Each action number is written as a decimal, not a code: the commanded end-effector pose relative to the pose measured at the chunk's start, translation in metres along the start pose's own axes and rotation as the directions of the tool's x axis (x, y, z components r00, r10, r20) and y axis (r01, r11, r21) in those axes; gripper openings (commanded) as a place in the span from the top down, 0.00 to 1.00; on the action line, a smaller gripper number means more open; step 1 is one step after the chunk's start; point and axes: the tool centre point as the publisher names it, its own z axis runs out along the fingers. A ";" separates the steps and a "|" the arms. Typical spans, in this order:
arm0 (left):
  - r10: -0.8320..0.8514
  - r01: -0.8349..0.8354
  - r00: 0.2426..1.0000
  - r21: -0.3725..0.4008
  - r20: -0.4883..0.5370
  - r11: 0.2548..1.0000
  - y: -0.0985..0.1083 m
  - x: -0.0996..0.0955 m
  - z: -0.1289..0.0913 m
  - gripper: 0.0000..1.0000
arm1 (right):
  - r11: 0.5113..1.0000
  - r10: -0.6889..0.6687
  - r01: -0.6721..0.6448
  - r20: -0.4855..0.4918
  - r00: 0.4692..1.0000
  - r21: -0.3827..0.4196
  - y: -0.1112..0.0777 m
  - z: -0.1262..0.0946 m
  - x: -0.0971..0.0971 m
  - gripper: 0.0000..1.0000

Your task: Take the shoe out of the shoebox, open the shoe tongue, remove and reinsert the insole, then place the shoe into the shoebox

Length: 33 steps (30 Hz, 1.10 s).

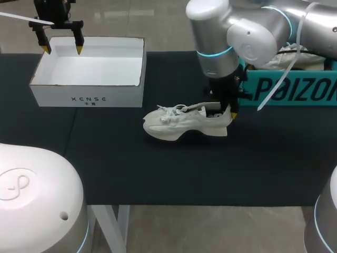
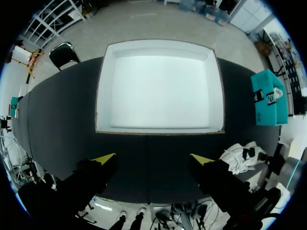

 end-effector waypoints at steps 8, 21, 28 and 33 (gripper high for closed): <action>0.000 0.000 1.000 0.000 0.000 1.000 0.000 0.000 0.000 0.00 | 0.998 0.023 -0.023 0.012 1.000 0.050 -0.007 0.022 -0.013 1.00; 0.000 0.000 1.000 0.000 0.000 1.000 0.000 0.000 0.000 0.00 | 0.998 0.019 -0.019 -0.001 1.000 0.059 -0.003 0.018 -0.015 0.00; 0.000 0.000 1.000 0.000 0.000 1.000 0.000 0.000 0.000 0.00 | 1.000 0.011 -0.011 0.005 1.000 0.023 -0.007 -0.027 -0.019 0.00; 0.000 0.000 1.000 0.000 0.000 1.000 0.000 0.000 0.000 0.00 | 0.966 -0.184 0.159 -0.113 0.976 -0.205 0.011 -0.055 -0.029 0.00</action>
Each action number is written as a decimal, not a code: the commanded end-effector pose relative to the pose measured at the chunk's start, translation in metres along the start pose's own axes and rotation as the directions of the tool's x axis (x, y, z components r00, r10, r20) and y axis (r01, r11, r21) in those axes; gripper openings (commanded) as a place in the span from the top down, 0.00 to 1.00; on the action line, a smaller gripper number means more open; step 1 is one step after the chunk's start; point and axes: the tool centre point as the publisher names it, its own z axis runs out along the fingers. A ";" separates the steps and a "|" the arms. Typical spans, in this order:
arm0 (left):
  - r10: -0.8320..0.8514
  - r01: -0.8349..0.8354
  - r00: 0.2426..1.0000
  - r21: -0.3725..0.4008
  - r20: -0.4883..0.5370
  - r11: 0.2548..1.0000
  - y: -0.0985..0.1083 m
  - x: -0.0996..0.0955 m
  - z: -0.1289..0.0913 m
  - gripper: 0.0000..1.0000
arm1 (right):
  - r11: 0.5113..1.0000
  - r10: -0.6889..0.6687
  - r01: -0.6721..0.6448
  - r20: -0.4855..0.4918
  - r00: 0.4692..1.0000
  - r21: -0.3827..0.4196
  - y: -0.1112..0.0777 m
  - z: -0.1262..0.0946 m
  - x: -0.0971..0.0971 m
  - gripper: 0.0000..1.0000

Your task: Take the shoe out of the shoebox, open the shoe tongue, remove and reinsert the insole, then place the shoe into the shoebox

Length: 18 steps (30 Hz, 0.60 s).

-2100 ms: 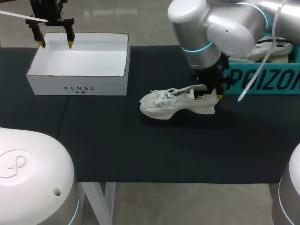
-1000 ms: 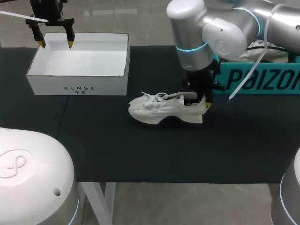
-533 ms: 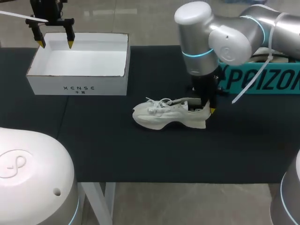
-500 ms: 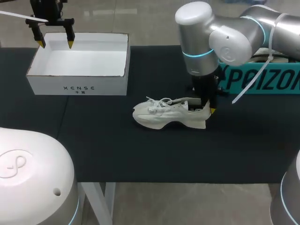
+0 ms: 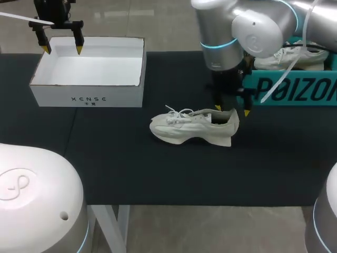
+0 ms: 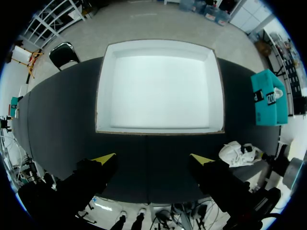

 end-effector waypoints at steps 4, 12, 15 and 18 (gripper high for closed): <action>0.000 0.000 1.000 0.000 0.000 1.000 0.000 0.000 0.000 0.00 | 0.861 -0.375 0.293 -0.130 0.918 -0.416 0.039 -0.041 -0.031 0.00; 0.000 0.000 1.000 0.000 0.000 1.000 0.000 0.000 0.000 0.00 | 0.821 -0.438 0.342 -0.120 0.891 -0.458 0.068 -0.037 -0.052 0.00; 0.000 0.000 1.000 0.000 0.000 1.000 0.000 0.000 0.000 0.00 | 0.821 -0.438 0.342 -0.120 0.891 -0.458 0.068 -0.037 -0.052 0.00; 0.000 0.000 1.000 0.000 0.000 1.000 0.000 0.000 0.000 0.00 | 0.821 -0.438 0.342 -0.120 0.891 -0.458 0.068 -0.037 -0.052 0.00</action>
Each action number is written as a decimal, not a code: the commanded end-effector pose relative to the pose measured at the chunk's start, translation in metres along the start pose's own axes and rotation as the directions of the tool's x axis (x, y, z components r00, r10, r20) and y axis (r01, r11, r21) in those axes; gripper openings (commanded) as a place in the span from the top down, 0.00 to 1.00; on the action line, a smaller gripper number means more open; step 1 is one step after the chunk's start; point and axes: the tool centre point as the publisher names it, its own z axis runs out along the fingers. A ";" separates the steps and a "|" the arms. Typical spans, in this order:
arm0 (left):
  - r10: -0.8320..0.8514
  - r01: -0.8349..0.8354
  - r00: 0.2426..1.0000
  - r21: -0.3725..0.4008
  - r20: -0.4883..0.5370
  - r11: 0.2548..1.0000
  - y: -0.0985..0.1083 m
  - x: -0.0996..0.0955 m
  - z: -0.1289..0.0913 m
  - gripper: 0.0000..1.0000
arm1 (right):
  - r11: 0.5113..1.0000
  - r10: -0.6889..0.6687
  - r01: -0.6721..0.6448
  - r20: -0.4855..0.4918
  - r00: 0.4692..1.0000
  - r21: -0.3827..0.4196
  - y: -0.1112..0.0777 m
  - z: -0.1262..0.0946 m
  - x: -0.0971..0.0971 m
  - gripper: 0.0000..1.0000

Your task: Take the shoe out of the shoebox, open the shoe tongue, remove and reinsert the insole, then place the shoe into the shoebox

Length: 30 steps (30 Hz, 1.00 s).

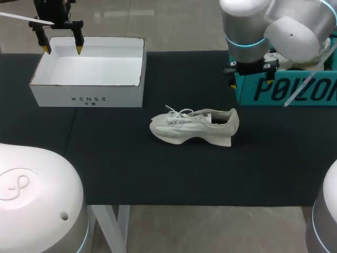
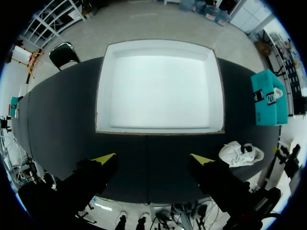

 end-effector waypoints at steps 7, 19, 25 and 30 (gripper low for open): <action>0.000 0.000 1.000 0.000 0.000 1.000 0.000 0.000 0.000 0.00 | 0.995 -0.018 0.008 -0.098 0.995 -0.098 -0.010 -0.001 -0.009 0.00; 0.000 0.000 1.000 0.000 0.000 1.000 0.000 0.000 0.000 0.00 | 0.995 -0.018 0.008 -0.098 0.995 -0.098 -0.010 -0.001 -0.009 0.00; 0.000 0.000 1.000 0.000 0.000 1.000 0.000 0.000 0.000 0.00 | 0.959 -0.124 0.083 -0.138 0.983 -0.272 -0.008 -0.010 -0.018 0.00; 0.000 0.000 1.000 0.000 0.000 1.000 0.000 0.000 0.000 0.00 | 0.805 -0.382 0.232 -0.177 0.907 -0.547 -0.001 -0.019 -0.029 0.00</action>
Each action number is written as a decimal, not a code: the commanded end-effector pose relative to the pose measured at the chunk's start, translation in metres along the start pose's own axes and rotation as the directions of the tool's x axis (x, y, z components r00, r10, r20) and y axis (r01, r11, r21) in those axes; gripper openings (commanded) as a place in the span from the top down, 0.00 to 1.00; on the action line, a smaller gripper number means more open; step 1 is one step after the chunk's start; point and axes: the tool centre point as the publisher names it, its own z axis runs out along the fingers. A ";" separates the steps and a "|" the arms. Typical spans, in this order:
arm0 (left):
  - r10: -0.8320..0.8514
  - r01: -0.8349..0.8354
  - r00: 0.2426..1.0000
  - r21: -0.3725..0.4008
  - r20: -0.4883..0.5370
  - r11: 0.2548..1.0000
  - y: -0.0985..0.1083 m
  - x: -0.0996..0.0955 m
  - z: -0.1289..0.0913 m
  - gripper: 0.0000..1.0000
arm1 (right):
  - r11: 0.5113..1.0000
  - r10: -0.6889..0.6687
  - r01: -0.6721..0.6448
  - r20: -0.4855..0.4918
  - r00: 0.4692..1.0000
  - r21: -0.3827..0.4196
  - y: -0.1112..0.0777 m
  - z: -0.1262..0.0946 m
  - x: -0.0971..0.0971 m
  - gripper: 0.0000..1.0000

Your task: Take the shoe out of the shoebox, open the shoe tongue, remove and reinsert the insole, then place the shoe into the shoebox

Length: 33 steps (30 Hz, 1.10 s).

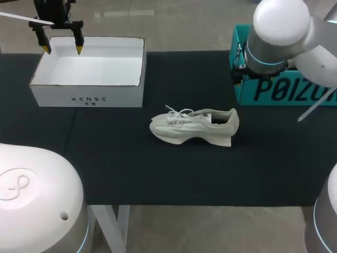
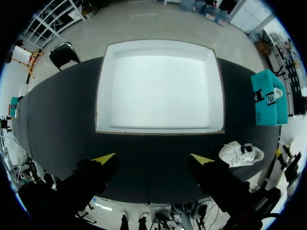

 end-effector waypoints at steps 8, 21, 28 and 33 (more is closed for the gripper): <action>0.000 0.000 1.000 0.000 0.000 1.000 0.000 0.000 0.000 0.00 | 0.868 -0.419 0.244 -0.372 0.828 -0.434 -0.012 -0.011 -0.013 0.00; 0.000 0.000 1.000 0.000 0.000 1.000 0.000 0.000 0.000 0.00 | 0.896 -0.441 0.350 -0.457 0.773 -0.273 -0.018 -0.016 0.009 0.00; 0.000 0.000 1.000 0.000 0.000 1.000 0.000 0.000 0.000 0.00 | 0.896 -0.441 0.350 -0.457 0.773 -0.273 -0.018 -0.016 0.009 0.00; 0.000 0.000 1.000 0.000 0.000 1.000 0.000 0.000 0.000 0.00 | 0.896 -0.441 0.350 -0.457 0.773 -0.273 -0.018 -0.016 0.009 0.00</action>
